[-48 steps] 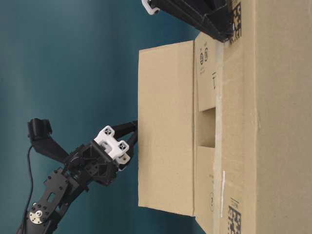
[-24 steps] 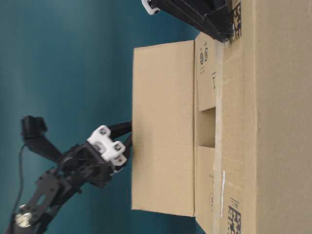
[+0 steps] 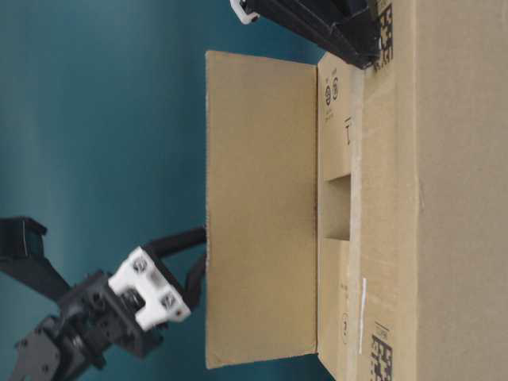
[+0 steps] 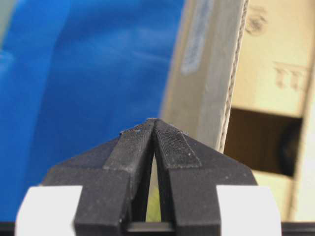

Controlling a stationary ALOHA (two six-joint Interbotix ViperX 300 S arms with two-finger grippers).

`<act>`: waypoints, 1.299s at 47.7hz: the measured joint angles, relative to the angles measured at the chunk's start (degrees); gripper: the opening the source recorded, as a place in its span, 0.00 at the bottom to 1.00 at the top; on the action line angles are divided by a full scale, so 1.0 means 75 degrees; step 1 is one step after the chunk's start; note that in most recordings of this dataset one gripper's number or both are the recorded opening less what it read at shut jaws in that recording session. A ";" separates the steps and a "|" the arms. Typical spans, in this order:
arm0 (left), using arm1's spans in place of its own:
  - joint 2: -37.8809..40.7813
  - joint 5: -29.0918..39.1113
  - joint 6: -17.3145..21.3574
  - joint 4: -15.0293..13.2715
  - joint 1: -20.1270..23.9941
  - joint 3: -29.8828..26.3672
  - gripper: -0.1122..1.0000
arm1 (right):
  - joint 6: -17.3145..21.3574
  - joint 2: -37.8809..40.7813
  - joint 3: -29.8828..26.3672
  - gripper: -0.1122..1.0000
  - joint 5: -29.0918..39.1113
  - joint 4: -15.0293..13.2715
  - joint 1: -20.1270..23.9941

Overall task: Close the cardboard box.
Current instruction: 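Fold the back flap forward with the left gripper onto the front flap, then press both grippers down along the center seam of the closed flaps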

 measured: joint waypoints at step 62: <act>-0.0434 -0.3773 -0.1922 0.0000 -0.1371 0.3094 0.10 | -0.0012 -0.0059 0.0188 0.10 -0.0352 -0.0023 -0.1031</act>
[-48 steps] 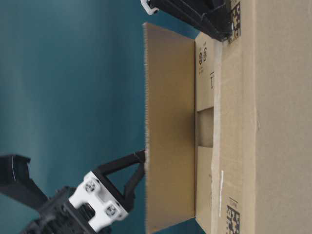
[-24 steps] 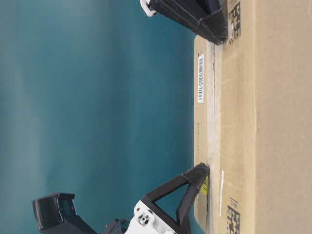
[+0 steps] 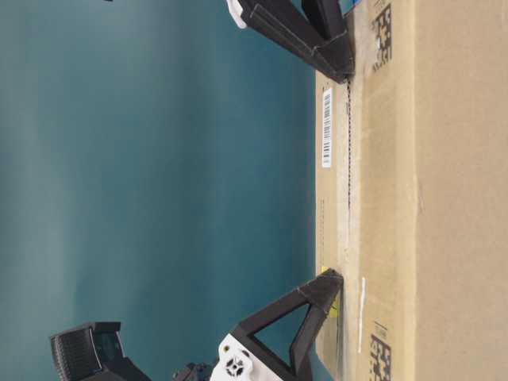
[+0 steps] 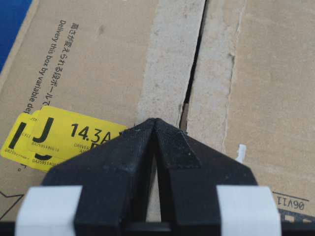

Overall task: Close the cardboard box.
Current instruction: 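Press both grippers down along the center seam of the closed flaps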

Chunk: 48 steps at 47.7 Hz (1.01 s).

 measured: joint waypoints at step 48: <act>-0.0305 -0.1758 0.0305 0.0012 -0.0352 0.0598 0.10 | 0.0000 -0.0012 0.0258 0.10 -0.0434 0.0035 -0.0141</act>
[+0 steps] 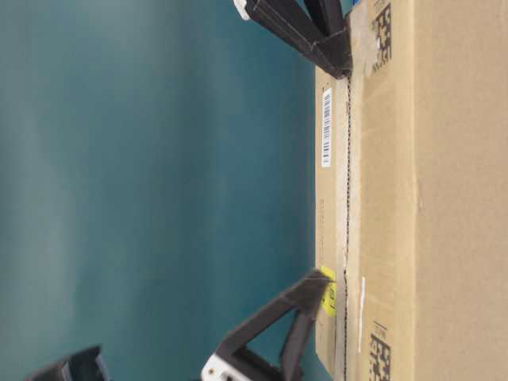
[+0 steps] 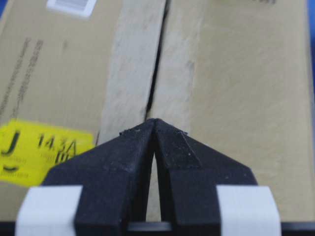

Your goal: Close the cardboard box.

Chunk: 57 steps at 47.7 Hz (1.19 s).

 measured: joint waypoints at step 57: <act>0.0551 -0.3621 0.0949 -0.0152 0.0164 0.1957 0.10 | 0.0059 0.0000 0.0035 0.10 -0.0105 0.0000 -0.0012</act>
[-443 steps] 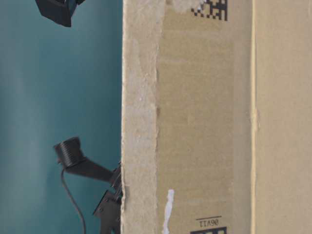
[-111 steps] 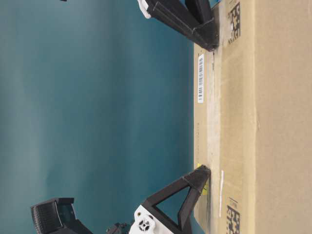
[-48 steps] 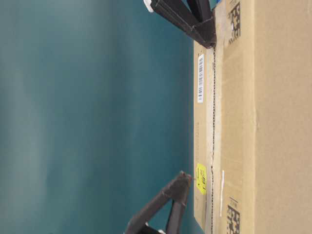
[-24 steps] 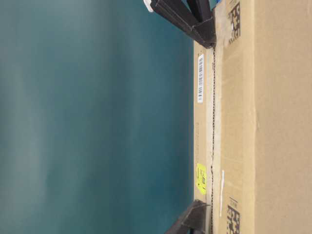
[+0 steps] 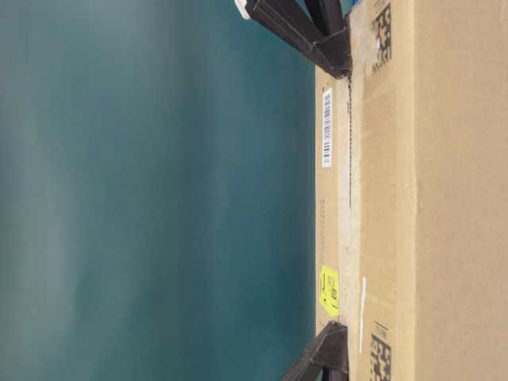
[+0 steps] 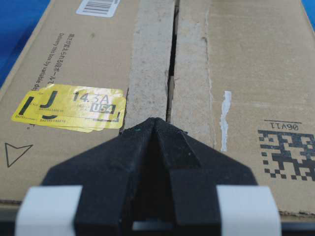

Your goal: Close the cardboard box.

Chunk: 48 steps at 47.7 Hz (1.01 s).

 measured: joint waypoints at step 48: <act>-0.0012 -0.0316 -0.0082 0.0000 -0.0293 0.0141 0.10 | 0.0012 0.0012 0.0000 0.10 -0.0012 0.0012 0.0000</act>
